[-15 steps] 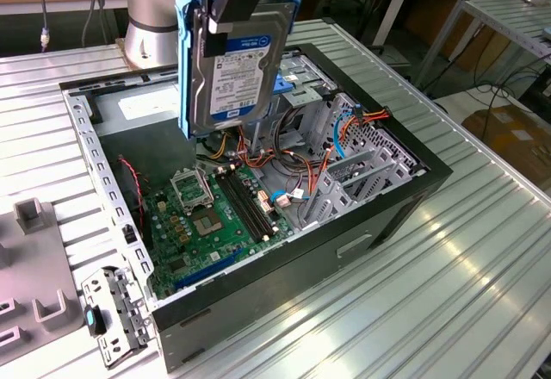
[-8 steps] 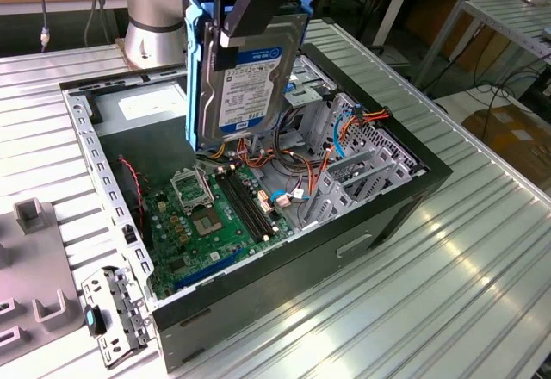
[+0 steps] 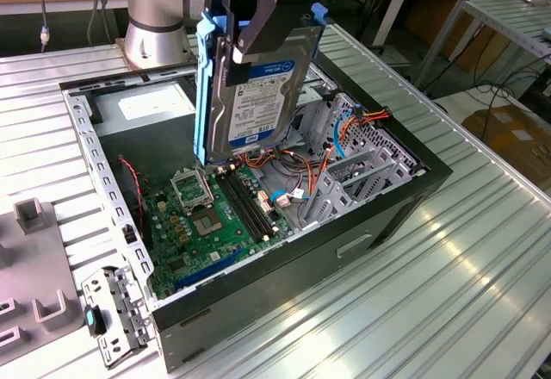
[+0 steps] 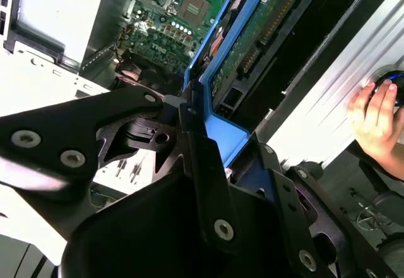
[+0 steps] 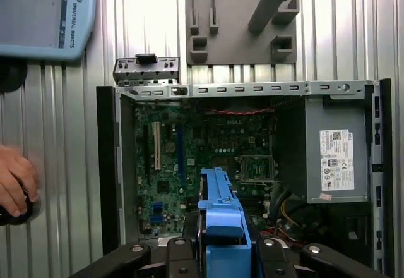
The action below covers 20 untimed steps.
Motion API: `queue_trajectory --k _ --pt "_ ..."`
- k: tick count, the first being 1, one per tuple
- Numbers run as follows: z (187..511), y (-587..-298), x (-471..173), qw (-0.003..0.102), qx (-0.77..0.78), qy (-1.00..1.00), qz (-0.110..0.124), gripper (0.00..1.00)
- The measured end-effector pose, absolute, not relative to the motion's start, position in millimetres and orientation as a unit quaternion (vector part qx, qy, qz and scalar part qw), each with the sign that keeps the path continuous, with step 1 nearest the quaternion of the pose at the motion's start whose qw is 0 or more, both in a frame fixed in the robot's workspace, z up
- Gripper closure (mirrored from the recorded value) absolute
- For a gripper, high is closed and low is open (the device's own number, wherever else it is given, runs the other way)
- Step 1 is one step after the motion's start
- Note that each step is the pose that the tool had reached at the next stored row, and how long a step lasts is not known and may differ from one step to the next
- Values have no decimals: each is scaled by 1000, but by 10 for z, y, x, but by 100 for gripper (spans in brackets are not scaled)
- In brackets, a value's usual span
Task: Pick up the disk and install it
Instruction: 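Insert the disk into the insertion slot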
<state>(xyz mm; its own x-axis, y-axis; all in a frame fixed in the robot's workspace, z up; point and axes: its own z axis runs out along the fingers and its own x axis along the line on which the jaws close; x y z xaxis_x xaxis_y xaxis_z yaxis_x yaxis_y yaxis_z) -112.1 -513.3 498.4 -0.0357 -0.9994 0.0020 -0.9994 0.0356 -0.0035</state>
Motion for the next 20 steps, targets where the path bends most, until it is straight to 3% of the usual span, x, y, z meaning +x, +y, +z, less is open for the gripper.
queue_trajectory --k 10,20 --pt "4982 -5370 -1122 1 -694 720 -2 63" --pt "4970 -5418 -958 0 -694 720 -2 63"
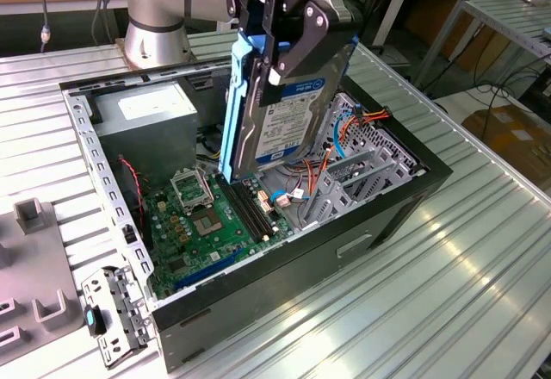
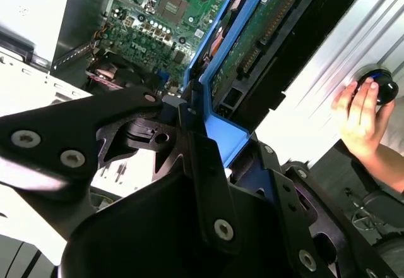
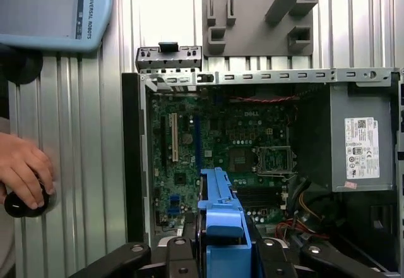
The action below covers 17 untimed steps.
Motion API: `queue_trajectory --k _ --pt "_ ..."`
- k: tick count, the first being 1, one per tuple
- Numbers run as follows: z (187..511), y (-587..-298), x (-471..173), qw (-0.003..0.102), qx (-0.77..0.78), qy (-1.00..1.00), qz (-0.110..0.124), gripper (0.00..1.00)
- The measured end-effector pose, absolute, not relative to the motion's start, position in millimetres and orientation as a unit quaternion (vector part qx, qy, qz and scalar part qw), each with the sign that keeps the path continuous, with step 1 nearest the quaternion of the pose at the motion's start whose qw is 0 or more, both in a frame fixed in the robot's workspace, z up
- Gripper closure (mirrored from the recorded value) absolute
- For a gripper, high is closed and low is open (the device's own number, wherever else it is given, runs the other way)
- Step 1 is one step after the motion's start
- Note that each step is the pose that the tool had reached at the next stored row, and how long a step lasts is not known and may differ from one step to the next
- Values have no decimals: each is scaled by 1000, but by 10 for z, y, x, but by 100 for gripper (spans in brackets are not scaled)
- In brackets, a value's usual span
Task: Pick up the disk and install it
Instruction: 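Insert the disk into the insertion slot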
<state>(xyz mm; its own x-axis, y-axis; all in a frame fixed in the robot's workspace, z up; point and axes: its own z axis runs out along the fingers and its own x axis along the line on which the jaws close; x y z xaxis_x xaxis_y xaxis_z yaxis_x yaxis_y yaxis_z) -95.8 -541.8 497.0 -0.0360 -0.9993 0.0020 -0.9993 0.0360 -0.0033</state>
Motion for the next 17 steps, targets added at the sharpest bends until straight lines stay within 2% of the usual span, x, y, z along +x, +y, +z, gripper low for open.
queue_trajectory --k 17 --pt "4964 -5430 -889 0 -694 720 -2 63"
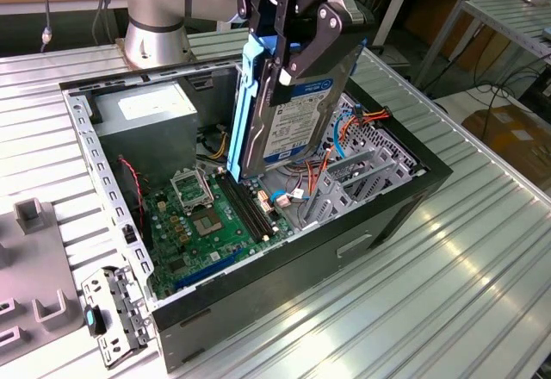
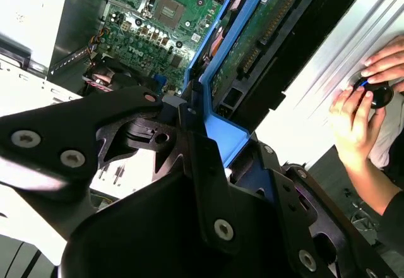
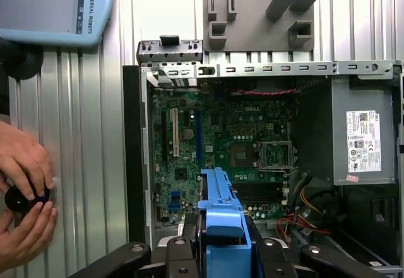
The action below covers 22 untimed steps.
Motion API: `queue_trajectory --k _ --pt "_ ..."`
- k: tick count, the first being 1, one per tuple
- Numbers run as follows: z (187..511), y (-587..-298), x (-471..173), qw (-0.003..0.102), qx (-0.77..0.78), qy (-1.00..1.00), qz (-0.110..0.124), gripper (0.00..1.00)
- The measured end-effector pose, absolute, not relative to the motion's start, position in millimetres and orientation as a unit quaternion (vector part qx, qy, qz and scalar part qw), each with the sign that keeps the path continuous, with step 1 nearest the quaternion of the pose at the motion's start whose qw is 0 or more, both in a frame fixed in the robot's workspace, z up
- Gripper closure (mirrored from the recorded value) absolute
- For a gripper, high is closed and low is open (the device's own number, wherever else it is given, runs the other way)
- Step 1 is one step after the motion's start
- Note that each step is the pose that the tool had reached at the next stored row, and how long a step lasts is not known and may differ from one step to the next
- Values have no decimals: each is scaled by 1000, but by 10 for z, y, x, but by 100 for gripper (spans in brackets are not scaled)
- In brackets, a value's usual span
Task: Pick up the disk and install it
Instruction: 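Insert the disk into the insertion slot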
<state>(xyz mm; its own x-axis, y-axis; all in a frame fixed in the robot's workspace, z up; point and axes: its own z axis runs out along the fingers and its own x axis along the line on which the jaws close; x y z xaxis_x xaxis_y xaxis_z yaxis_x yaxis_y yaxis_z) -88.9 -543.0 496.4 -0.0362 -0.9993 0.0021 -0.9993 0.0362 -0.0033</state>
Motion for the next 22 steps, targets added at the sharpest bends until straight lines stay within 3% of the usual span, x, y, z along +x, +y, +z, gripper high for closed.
queue_trajectory --k 22 --pt "4839 -5497 -132 0 -694 720 -2 63"
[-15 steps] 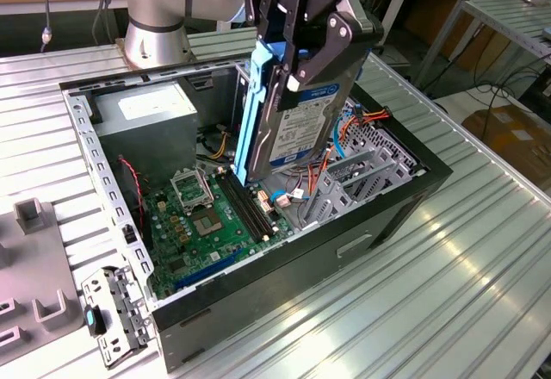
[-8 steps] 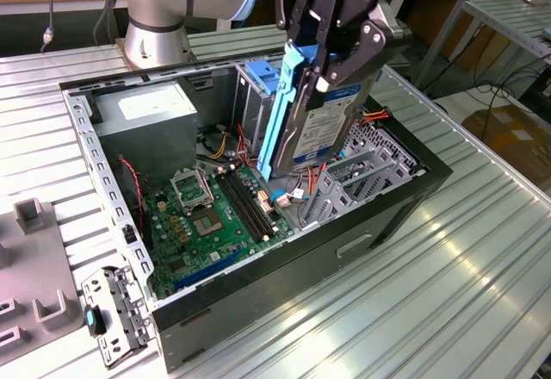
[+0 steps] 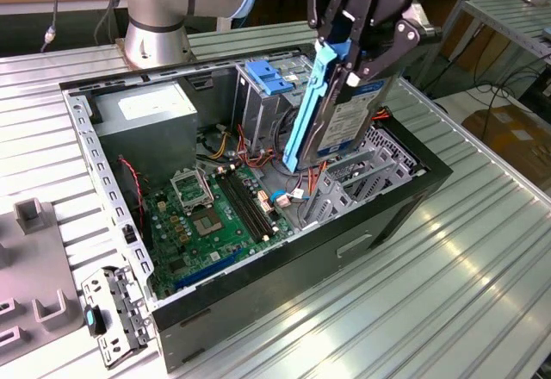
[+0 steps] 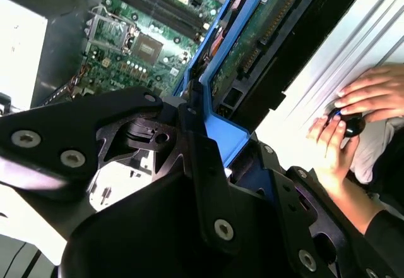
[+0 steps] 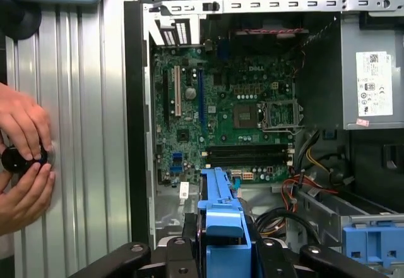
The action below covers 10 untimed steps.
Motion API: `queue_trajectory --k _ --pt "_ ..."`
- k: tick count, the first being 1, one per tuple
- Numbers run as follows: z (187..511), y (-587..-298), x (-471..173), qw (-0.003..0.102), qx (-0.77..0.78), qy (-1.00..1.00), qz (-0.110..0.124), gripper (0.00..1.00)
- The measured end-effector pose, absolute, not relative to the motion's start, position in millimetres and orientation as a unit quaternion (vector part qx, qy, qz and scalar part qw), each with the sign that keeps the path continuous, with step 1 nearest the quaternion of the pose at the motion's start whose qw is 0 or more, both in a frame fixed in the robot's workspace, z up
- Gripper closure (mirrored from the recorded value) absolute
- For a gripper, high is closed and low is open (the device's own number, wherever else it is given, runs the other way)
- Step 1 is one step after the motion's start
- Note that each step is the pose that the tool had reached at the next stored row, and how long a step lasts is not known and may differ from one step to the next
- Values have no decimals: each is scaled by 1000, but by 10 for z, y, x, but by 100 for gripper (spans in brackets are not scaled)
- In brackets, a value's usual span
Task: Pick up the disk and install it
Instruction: 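Insert the disk into the insertion slot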
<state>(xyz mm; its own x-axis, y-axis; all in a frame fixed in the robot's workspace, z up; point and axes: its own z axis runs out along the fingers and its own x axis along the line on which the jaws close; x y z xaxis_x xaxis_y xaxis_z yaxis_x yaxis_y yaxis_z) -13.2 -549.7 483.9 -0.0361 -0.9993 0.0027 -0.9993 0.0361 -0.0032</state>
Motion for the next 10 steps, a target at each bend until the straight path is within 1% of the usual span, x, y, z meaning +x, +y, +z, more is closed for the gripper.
queue_trajectory --k 10 --pt "4824 -5498 275 0 -694 720 -2 63"
